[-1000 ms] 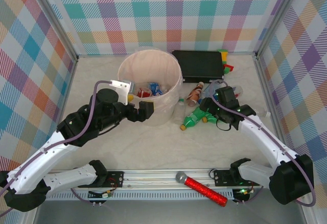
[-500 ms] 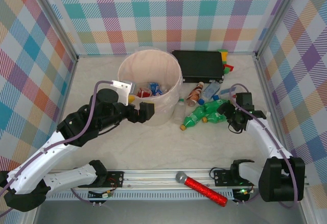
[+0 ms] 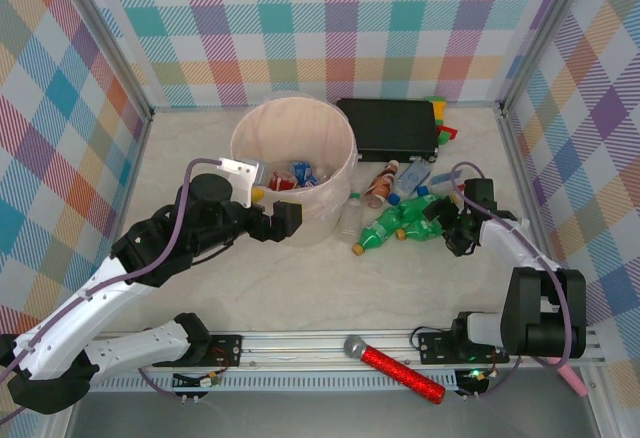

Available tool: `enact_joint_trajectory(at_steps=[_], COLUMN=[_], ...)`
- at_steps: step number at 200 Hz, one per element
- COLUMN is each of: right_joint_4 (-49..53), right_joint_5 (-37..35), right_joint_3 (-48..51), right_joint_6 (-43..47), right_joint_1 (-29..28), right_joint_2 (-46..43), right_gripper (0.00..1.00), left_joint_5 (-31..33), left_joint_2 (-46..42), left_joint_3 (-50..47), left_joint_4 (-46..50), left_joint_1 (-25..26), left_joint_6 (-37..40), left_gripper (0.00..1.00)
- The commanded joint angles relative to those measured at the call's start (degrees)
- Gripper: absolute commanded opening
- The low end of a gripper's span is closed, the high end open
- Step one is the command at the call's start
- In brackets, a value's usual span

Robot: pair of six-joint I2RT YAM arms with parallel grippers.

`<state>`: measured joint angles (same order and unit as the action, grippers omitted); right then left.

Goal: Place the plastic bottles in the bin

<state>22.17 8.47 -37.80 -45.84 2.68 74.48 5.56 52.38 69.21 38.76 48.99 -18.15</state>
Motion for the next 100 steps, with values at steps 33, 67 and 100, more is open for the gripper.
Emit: enact_joint_trajectory(at_steps=[33, 67, 100], right_joint_4=[-3.4, -3.5, -2.8], right_joint_5=[0.8, 0.8, -0.4], right_joint_3=[1.6, 1.6, 2.6], right_joint_6=[0.3, 0.7, 1.3], right_joint_1=[0.9, 0.9, 0.9], right_joint_2=[4.6, 5.4, 1.3], right_gripper=[0.84, 0.75, 0.63], left_joint_5=[-0.3, 0.0, 0.3], left_joint_2=[-0.1, -0.4, -0.5], left_joint_3=[1.1, 1.2, 1.2], left_joint_4=[0.4, 0.5, 0.8], left_joint_1=[0.4, 0.3, 0.3], left_joint_6=[1.4, 1.4, 1.4], left_gripper=[1.00, 1.00, 1.00])
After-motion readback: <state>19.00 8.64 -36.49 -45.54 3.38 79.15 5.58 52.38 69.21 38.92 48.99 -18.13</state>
